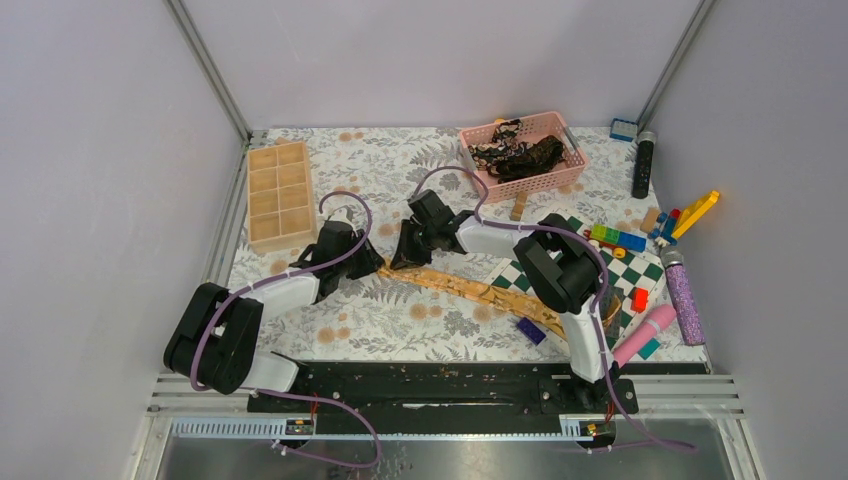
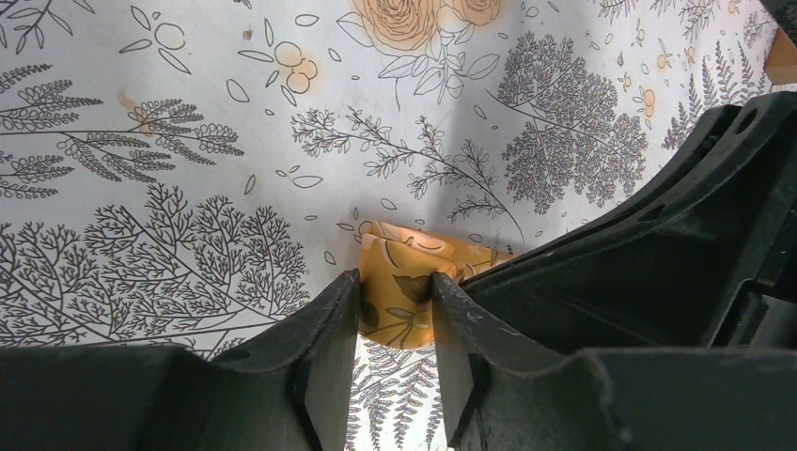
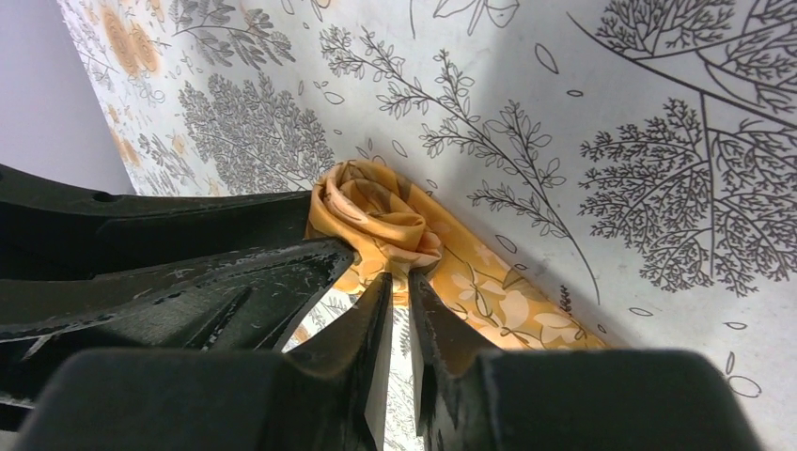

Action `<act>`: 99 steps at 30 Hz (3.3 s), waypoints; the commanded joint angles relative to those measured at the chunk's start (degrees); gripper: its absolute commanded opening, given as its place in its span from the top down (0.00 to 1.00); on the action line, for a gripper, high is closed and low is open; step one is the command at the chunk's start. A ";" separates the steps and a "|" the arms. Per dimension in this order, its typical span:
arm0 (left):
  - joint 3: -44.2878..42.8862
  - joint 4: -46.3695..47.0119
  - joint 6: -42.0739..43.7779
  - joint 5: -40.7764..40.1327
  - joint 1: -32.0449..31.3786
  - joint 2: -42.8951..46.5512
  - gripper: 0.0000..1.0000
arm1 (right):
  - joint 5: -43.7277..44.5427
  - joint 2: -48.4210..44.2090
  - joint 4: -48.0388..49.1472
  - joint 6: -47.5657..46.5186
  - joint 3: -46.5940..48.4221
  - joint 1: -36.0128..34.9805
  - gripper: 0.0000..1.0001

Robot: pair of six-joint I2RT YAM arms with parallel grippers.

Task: Roll the ties
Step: Roll the tie at the center of the board.

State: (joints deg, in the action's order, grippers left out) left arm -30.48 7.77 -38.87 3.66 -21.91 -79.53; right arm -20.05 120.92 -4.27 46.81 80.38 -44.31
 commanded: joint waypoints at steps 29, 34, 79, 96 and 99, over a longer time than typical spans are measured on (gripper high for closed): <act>2.33 7.74 -0.06 3.75 -0.25 -1.89 0.52 | 2.86 2.30 -3.97 -0.53 2.93 -0.47 0.82; 2.70 8.49 -0.56 4.09 -0.26 -2.44 0.52 | 3.02 2.38 -4.46 -0.64 3.29 -0.44 0.82; -6.98 -6.17 6.16 -16.33 -8.68 -0.43 0.94 | 6.39 -27.02 -2.04 -7.47 -16.18 4.97 0.55; -20.37 -17.74 11.74 -43.29 -22.22 -11.86 0.96 | 11.44 -41.11 -5.48 -9.41 -28.26 7.45 0.55; -22.21 -19.59 12.59 -46.14 -23.60 -14.02 0.97 | 13.56 -44.73 -8.10 -10.67 -29.17 8.13 0.55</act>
State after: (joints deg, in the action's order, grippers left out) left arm -48.80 -9.26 -28.40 -33.85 -44.05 -91.77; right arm -10.94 81.69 -9.15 38.79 51.92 -37.23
